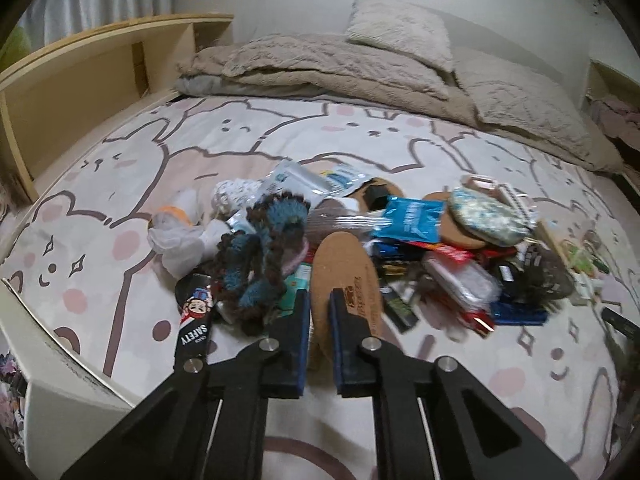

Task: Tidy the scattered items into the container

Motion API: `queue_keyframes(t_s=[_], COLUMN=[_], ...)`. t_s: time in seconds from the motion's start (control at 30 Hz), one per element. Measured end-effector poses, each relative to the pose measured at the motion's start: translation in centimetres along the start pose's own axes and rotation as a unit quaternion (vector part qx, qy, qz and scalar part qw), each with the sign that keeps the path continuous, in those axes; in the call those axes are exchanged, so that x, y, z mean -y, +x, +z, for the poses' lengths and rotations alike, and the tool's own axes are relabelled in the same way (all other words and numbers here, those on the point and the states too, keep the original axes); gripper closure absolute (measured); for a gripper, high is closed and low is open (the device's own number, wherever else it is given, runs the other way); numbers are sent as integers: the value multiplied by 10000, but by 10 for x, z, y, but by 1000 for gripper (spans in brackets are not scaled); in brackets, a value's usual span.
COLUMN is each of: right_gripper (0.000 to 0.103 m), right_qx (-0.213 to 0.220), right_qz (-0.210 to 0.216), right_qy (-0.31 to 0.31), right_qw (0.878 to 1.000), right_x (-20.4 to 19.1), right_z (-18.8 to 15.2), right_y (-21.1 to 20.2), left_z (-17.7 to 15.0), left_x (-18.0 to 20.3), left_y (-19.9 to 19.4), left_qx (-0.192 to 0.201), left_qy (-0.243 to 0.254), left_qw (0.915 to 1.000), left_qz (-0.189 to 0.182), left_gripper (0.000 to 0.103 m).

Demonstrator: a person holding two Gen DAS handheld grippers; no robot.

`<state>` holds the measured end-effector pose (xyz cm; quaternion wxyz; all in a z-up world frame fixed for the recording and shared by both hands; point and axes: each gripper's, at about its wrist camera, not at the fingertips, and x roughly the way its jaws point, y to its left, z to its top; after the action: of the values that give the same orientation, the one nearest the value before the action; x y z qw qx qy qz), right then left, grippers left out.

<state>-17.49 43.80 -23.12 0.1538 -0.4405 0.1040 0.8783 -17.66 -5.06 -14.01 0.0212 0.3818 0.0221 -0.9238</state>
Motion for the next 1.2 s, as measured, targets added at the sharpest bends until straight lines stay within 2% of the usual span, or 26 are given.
queue_keyframes(t_s=[0.27, 0.53, 0.6, 0.7, 0.83, 0.87, 0.9, 0.97, 1.0, 1.03, 1.2], right_gripper=[0, 0, 0, 0, 0, 5, 6, 6, 7, 7, 7], right_qx=[-22, -28, -21, -1, 90, 134, 182, 241, 260, 267, 238], right_qz=[31, 43, 41, 62, 118, 124, 132, 178, 195, 195, 85], right_qy=[-45, -51, -57, -43, -15, -2, 17, 54, 65, 61, -114], right_qw=[10000, 10000, 10000, 10000, 9999, 9998, 9997, 9995, 9995, 9994, 9996], right_x=[-2, -1, -1, 0, 1, 2, 3, 4, 5, 5, -3], right_z=[15, 28, 30, 31, 32, 32, 31, 31, 30, 30, 25], right_y=[14, 25, 26, 28, 27, 26, 24, 22, 21, 21, 17], left_z=[-7, -14, -17, -23, -31, -32, -33, -35, -36, -37, -37], left_x=[13, 2, 4, 11, 20, 20, 20, 17, 15, 12, 10], left_y=[-24, -46, -52, -59, -56, -53, -50, -42, -38, -34, -9], left_qx=[60, -16, -15, -51, -165, -184, -185, -285, -351, -394, -536], left_qy=[347, 102, 109, 227, 493, 516, 518, 520, 487, 444, 476], left_qw=[9989, 9970, 9959, 9944, 9943, 9949, 9957, 9966, 9971, 9973, 9974], left_qz=[-313, -770, -894, -1027, -927, -844, -752, -572, -473, -424, -24], left_gripper=[94, 95, 99, 99, 99, 99, 98, 77, 48, 30, 24])
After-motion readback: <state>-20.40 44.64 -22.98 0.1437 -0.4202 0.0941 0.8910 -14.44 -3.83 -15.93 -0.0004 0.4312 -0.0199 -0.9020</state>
